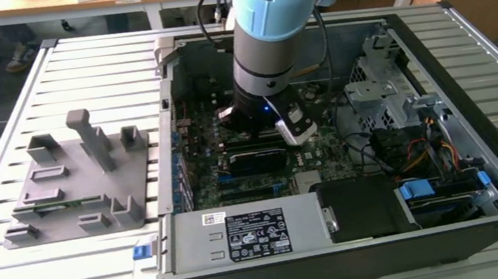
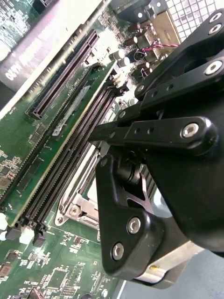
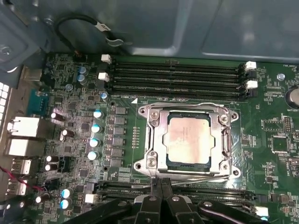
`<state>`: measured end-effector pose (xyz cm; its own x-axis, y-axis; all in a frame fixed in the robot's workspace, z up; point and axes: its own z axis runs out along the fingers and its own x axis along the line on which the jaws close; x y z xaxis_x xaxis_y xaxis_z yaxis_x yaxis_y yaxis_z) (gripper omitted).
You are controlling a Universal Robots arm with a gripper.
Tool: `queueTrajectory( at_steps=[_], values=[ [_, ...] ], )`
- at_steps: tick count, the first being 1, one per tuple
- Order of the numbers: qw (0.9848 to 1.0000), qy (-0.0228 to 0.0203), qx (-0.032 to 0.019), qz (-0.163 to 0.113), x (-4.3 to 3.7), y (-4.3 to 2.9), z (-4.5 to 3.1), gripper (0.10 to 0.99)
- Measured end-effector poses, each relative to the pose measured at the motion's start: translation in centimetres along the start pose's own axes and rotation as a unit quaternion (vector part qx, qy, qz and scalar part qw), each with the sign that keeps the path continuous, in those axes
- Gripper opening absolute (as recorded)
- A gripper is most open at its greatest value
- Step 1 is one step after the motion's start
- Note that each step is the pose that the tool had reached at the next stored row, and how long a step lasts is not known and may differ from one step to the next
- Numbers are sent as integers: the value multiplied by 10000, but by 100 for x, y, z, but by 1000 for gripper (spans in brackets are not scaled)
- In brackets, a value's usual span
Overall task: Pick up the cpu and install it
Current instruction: 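Install the second cpu locking lever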
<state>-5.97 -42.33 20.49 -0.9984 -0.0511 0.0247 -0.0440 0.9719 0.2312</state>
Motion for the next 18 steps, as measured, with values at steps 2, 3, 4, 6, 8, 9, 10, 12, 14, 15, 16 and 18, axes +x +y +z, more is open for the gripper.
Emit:
queueTrajectory(
  at_steps=[2, 3, 4, 6, 8, 9, 10, 12, 14, 15, 16, 18],
  values=[
    [10000, -1, -38, -1, 4, -24, -3, 106],
    [10000, -2, -57, -2, 5, -34, -5, 106],
    [10000, -3, -79, -3, 8, -43, -5, 106],
    [9999, -5, -123, -5, 18, -55, -5, 106],
    [9999, -7, -159, -6, 25, -57, -2, 106],
    [9999, -8, -173, -6, 30, -58, 2, 106],
    [9998, -8, -185, -7, 37, -58, 5, 106],
    [9998, -9, -205, -7, 54, -59, 13, 106],
    [9998, -10, -218, -8, 70, -60, 24, 106],
    [9998, -10, -222, -8, 78, -62, 30, 106],
    [9997, -10, -226, -8, 87, -63, 37, 106],
    [9997, -10, -232, -9, 102, -66, 52, 106]
  ],
)
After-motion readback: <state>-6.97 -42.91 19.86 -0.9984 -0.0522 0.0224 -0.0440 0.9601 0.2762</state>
